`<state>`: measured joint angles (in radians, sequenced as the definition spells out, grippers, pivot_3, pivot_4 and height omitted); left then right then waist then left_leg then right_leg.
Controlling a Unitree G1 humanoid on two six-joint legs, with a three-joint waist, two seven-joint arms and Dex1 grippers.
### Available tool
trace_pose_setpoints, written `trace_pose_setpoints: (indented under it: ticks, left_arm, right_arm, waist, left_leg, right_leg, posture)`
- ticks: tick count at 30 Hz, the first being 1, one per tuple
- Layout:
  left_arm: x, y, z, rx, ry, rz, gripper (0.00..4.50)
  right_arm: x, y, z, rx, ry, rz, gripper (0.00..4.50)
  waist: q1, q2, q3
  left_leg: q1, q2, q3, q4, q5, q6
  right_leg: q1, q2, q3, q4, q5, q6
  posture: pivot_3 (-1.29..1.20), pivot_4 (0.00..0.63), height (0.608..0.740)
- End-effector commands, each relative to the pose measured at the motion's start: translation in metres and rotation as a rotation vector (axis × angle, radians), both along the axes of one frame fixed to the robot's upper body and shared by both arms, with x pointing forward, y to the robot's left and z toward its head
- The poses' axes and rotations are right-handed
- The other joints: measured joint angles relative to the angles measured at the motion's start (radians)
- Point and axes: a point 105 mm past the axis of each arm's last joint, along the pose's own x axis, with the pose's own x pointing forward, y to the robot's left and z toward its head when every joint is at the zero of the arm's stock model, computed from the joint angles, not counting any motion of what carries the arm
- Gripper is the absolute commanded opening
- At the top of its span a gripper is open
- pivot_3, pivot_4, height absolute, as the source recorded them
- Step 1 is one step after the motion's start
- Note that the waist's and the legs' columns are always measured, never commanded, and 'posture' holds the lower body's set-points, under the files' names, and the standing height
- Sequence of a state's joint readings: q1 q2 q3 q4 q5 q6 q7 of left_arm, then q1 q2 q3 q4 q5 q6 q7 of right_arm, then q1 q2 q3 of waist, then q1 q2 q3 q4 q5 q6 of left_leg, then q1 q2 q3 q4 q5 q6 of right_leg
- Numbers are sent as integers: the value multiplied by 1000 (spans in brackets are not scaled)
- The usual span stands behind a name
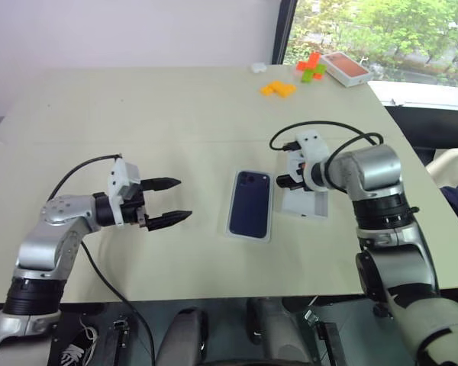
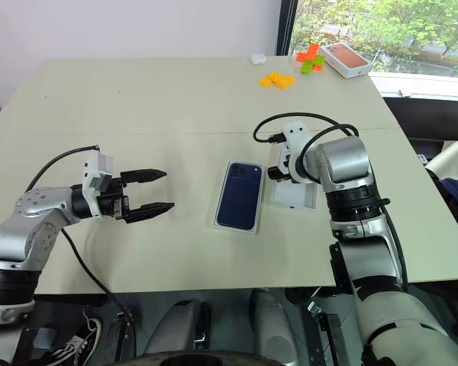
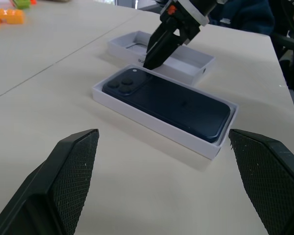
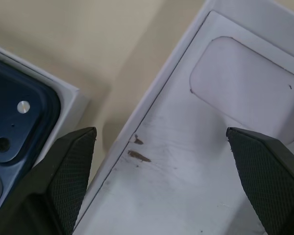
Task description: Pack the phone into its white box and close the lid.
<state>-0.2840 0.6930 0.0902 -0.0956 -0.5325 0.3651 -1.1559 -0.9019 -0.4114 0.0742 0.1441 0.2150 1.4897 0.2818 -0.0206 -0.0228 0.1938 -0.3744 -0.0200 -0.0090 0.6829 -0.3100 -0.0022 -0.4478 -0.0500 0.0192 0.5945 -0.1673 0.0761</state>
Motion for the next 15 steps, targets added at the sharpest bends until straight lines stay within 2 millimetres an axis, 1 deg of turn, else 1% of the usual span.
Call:
trace_pose_setpoints:
  ticks: [1, 2, 4, 5, 9, 10, 15]
  left_arm:
    - [-1, -5, 9, -6, -45, -18, 4500]
    - [-1, -5, 9, -4, -46, -18, 4500]
    - [-1, -5, 9, -6, -47, -17, 4500]
    - [-1, -5, 9, -8, -47, -17, 4500]
    - [1, -6, 10, -13, -48, -17, 4500]
    - [1, -6, 11, -13, -49, -18, 4500]
    - [2, -7, 12, -14, -48, -22, 4500]
  right_arm:
    - [-3, -1, 8, -33, -49, 25, 3926]
    - [-4, -1, 8, -35, -48, 31, 3645]
    - [-6, 0, 7, -35, -48, 36, 2722]
    - [-6, 1, 7, -31, -49, 39, 2134]
    - [-8, 2, 7, -31, -45, 34, 87]
    - [-8, 1, 6, -32, -43, 30, 32]
    - [-11, -7, 6, -35, -26, -13, 32]
  waist:
    - [0, 0, 0]
    - [0, 0, 0]
    - [1, 0, 0]
    - [1, 0, 0]
    - [0, 0, 0]
    - [0, 0, 0]
    - [0, 0, 0]
  left_leg:
    - [0, 0, 0, 0, 0, 0]
    - [0, 0, 0, 0, 0, 0]
    - [0, 0, 0, 0, 0, 0]
    - [0, 0, 0, 0, 0, 0]
    - [0, 0, 0, 0, 0, 0]
    - [0, 0, 0, 0, 0, 0]
    - [0, 0, 0, 0, 0, 0]
  right_leg:
    - [0, 0, 0, 0, 0, 0]
    - [0, 0, 0, 0, 0, 0]
    - [0, 0, 0, 0, 0, 0]
    - [0, 0, 0, 0, 0, 0]
    - [0, 0, 0, 0, 0, 0]
    - [0, 0, 0, 0, 0, 0]
    - [0, 0, 0, 0, 0, 0]
  posture:
    - [0, 150, 740]
    - [0, 150, 740]
    - [0, 150, 740]
    - [0, 150, 740]
    - [0, 150, 740]
    - [0, 150, 740]
    - [0, 150, 740]
